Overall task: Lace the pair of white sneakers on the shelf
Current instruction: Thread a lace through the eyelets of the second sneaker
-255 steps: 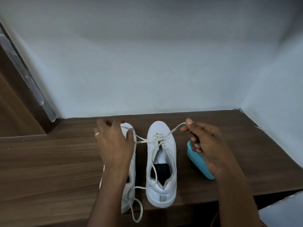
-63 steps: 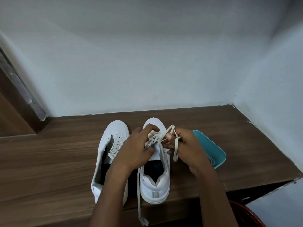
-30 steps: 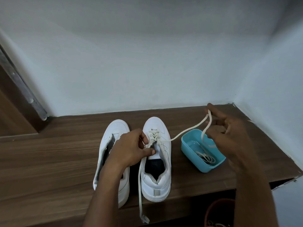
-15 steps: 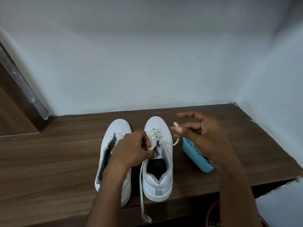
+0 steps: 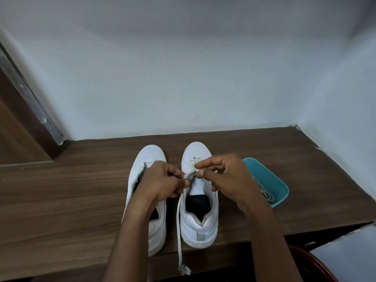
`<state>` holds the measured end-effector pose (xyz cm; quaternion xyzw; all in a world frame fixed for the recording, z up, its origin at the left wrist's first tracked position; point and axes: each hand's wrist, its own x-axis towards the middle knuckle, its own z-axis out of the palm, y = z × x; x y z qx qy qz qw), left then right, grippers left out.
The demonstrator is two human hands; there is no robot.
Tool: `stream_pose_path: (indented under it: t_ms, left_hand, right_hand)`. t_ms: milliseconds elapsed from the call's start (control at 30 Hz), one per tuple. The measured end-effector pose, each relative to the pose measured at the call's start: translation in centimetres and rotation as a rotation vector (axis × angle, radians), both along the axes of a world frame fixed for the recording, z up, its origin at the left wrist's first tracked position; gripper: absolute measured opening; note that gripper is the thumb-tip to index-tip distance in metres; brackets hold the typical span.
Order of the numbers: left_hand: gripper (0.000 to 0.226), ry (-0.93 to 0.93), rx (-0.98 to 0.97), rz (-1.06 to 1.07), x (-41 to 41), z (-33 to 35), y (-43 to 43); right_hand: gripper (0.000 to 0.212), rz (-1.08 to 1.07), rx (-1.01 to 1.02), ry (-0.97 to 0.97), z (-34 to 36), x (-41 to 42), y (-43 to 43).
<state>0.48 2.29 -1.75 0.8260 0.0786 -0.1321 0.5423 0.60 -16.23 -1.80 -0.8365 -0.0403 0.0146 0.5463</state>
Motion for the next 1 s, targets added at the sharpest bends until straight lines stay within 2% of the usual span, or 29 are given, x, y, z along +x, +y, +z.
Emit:
stream_pose_path:
  t_ms: [167,367,433,567,633,767,867,1000]
  left_hand:
    - [0.005,0.053,-0.095,0.045,0.0,-0.3,0.0]
    - [0.008,0.052,-0.11,0.051,0.1,-0.4,0.1]
    - [0.012,-0.02,-0.084,0.011,0.1,-0.4,0.1]
    - [0.036,-0.403,0.045,-0.154,0.5,0.0,-0.4]
    - [0.032,-0.502,0.04,-0.208,0.7,-0.1,-1.0]
    - [0.004,-0.543,0.116,-0.12,1.1,-1.0,-1.4]
    - [0.002,-0.551,0.2,-0.02,1.3,-1.1,-1.1]
    - [0.007,-0.592,0.167,0.016,1.4,-1.1,-0.6]
  right_hand:
    - [0.014,0.003,-0.011,-0.011,0.3,-0.1,-0.1]
    - [0.009,-0.111,0.107,-0.047,1.1,-0.2,-1.0]
    - [0.011,-0.12,0.183,-0.019,1.4,-0.3,-1.2]
    - [0.009,-0.066,0.232,0.022,1.7,-0.7,-0.7]
    - [0.008,-0.056,0.236,0.018,1.6,-0.6,-0.5]
    - [0.004,-0.033,0.225,0.049,1.1,-0.4,-1.3]
    - [0.005,-0.083,0.224,0.019,1.3,-0.5,-2.5]
    - [0.008,-0.122,0.29,0.029,1.7,-0.8,-4.0]
